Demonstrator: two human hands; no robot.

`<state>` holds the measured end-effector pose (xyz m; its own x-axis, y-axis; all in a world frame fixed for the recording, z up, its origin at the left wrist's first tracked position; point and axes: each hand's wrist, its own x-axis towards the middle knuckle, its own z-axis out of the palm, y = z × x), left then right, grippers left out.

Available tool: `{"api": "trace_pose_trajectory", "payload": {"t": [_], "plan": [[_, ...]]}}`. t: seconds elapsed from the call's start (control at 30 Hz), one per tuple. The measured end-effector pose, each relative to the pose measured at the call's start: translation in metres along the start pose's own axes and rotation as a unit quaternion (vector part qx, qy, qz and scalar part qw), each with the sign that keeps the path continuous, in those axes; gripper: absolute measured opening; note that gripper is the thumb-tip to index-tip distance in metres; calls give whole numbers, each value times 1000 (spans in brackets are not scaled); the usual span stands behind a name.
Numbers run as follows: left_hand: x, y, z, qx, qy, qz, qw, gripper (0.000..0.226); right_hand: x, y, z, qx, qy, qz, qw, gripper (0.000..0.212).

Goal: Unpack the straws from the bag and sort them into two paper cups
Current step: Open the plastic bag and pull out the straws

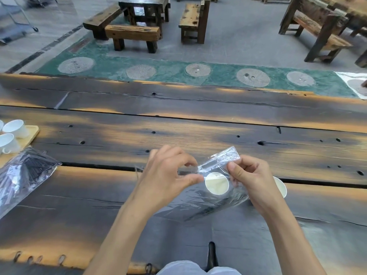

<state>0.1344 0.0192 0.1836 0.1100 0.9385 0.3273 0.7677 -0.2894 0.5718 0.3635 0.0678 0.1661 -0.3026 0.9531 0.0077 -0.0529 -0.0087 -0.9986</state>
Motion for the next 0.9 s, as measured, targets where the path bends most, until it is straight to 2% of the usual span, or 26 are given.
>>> {"api": "trace_pose_trajectory", "payload": {"t": [0.1,0.2,0.27,0.43,0.7,0.8,0.9], "plan": [[0,0,1,20,-13,25,999,39,-1,2,-1,0,9,-1,1000,22],[0,-1,4,24,8,40,999,19,-2,2,-2,-2,10,2,1000,21],[1,-2,5,7,25,41,999,15,-3,2,-3,3,6,3,1000,20],[2,-1,-1,-68,46,-12,997,14,-2,1,-3,0,-1,3,1000,21],[1,-7,-10,-178,32,-141,973,14,-5,2,0,-1,-4,12,1000,17],[3,-4,-13,-179,14,-130,975,4,-5,0,0,-17,-12,15,1000,17],[6,6,-12,-181,16,-121,976,9,-4,-1,4,-25,-24,20,999,17]]}}
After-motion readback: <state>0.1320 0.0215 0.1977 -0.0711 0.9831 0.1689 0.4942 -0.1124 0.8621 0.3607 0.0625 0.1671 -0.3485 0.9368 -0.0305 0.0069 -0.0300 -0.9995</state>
